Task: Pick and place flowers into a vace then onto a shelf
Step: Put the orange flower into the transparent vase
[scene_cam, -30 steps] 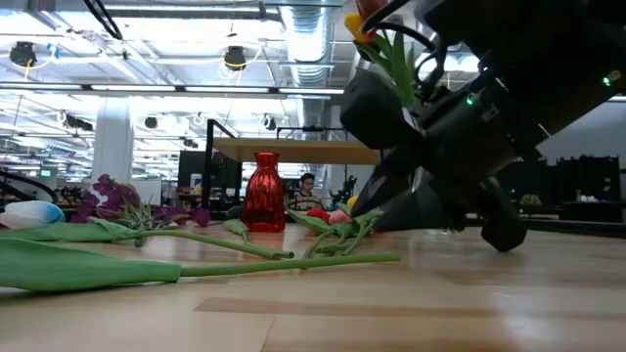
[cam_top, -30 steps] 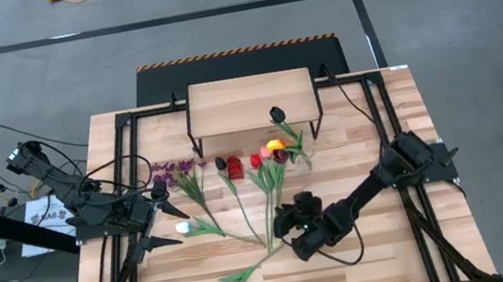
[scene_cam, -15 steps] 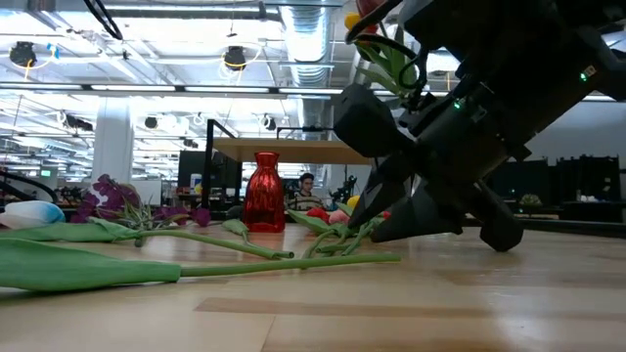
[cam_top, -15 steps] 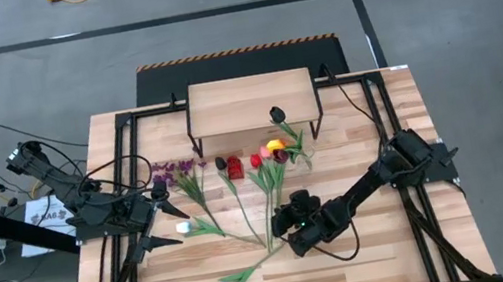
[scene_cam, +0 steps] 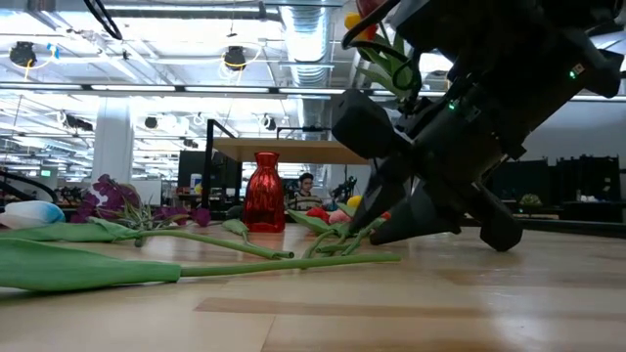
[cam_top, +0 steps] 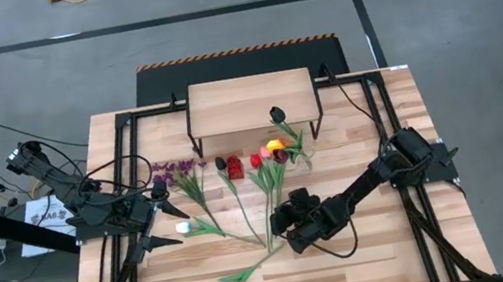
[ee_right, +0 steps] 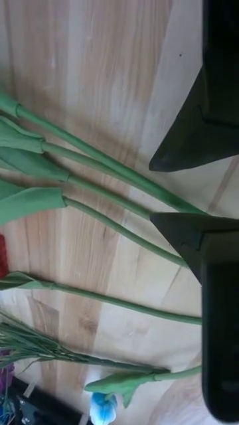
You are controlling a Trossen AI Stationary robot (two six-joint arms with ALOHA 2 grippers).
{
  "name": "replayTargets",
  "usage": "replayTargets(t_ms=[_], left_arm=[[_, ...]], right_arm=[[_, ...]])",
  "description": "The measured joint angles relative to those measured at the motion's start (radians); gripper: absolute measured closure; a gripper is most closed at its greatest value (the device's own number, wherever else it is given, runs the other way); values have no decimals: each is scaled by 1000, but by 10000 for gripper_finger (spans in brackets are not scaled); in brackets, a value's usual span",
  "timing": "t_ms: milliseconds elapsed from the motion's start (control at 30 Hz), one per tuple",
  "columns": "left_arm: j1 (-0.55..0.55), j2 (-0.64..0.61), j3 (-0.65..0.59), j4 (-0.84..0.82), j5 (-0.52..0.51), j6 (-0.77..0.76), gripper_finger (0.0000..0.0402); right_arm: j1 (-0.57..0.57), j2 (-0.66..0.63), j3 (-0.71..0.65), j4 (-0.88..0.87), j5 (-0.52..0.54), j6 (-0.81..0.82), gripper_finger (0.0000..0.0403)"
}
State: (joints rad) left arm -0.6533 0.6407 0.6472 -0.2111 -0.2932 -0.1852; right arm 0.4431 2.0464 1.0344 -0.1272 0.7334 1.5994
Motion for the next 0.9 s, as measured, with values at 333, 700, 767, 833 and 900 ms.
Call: replayTargets(t_ms=[333, 700, 767, 833, 900], left_arm=[[0, 0, 0, 0, 0, 0, 134], [0, 0, 0, 0, 0, 0, 134], [0, 0, 0, 0, 0, 0, 134], [0, 0, 0, 0, 0, 0, 134], [0, 0, 0, 0, 0, 0, 134]], right_arm=[[0, 0, 0, -1, -7, -14, 389], [17, 3, -1, 3, 58, -26, 400], [22, 1, -2, 1, 79, -9, 400], [32, -3, -4, 2, 112, -5, 401], [40, -3, -5, 1, 144, -3, 401]])
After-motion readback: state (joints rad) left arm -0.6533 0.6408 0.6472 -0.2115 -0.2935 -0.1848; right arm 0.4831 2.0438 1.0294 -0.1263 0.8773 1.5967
